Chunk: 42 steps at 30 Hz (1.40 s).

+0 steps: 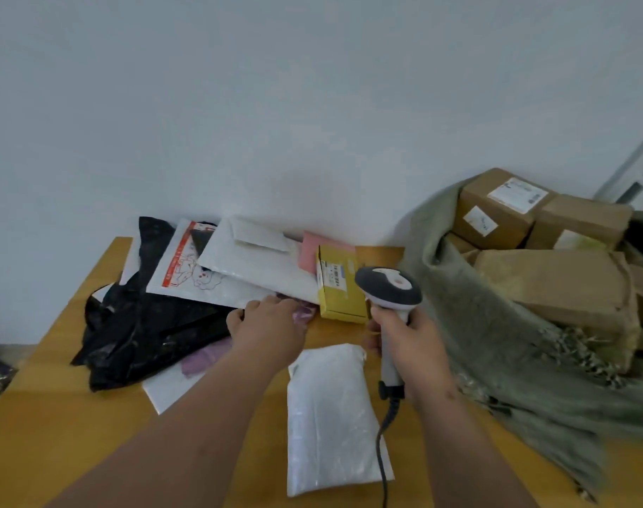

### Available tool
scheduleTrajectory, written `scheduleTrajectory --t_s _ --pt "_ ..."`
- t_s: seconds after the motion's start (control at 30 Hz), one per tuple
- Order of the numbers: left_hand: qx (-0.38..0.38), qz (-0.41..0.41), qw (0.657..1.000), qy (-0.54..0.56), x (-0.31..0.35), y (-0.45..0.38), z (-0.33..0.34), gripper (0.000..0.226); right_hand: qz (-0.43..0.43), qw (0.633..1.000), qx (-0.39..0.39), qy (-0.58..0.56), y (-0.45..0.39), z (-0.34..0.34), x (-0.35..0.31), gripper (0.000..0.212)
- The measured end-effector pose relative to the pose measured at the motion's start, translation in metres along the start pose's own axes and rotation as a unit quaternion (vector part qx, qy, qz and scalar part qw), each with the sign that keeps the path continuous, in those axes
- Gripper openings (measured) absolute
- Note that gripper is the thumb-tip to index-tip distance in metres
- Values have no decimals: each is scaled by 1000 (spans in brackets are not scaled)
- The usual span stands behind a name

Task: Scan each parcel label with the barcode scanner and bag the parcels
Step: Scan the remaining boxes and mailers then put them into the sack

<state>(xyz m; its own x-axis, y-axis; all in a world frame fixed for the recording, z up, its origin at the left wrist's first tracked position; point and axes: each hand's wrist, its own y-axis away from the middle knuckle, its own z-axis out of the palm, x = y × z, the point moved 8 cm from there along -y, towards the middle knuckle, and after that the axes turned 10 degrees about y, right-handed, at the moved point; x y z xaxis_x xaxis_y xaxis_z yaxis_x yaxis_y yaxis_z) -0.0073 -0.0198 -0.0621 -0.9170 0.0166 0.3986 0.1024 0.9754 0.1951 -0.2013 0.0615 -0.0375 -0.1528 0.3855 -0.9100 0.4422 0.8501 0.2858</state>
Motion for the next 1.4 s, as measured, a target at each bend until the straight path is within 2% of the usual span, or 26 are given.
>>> scheduleTrajectory --t_s 0.13,0.33,0.47,0.53,0.63,0.7,0.9,1.0,1.1,1.2,1.33,1.4 --pt "-55 -16 998 35 -4 -16 23 42 37 999 7 18 -19 5 16 7" --pt "-92 -43 992 80 -1 -52 52 49 72 997 -8 29 -71 16 38 5" --pt "-99 -58 989 98 2 -81 69 39 106 993 -27 45 -105 31 61 11" --pt "-106 -68 985 119 5 -94 77 35 124 990 -47 50 -118 41 71 4" --pt "-134 -82 979 132 10 -110 96 39 151 986 -60 45 -136 51 85 22" --pt "-140 -87 976 143 13 -117 108 39 150 986 -57 45 -147 54 90 24" --pt "-141 -80 969 187 24 -129 124 42 132 989 -43 57 -163 58 101 30" --pt "-139 -91 965 203 26 -131 128 45 129 989 -70 24 -165 65 102 24" --pt "-118 -125 952 255 24 -133 128 48 126 988 -87 12 -164 69 101 17" --pt "-90 -152 941 290 21 -135 126 40 124 989 -82 4 -160 67 102 16" --pt "-44 -150 946 285 13 -134 108 36 140 987 -68 -25 -153 63 101 23" --pt "-20 -145 945 292 4 -133 101 39 155 985 -68 -43 -149 61 101 10"
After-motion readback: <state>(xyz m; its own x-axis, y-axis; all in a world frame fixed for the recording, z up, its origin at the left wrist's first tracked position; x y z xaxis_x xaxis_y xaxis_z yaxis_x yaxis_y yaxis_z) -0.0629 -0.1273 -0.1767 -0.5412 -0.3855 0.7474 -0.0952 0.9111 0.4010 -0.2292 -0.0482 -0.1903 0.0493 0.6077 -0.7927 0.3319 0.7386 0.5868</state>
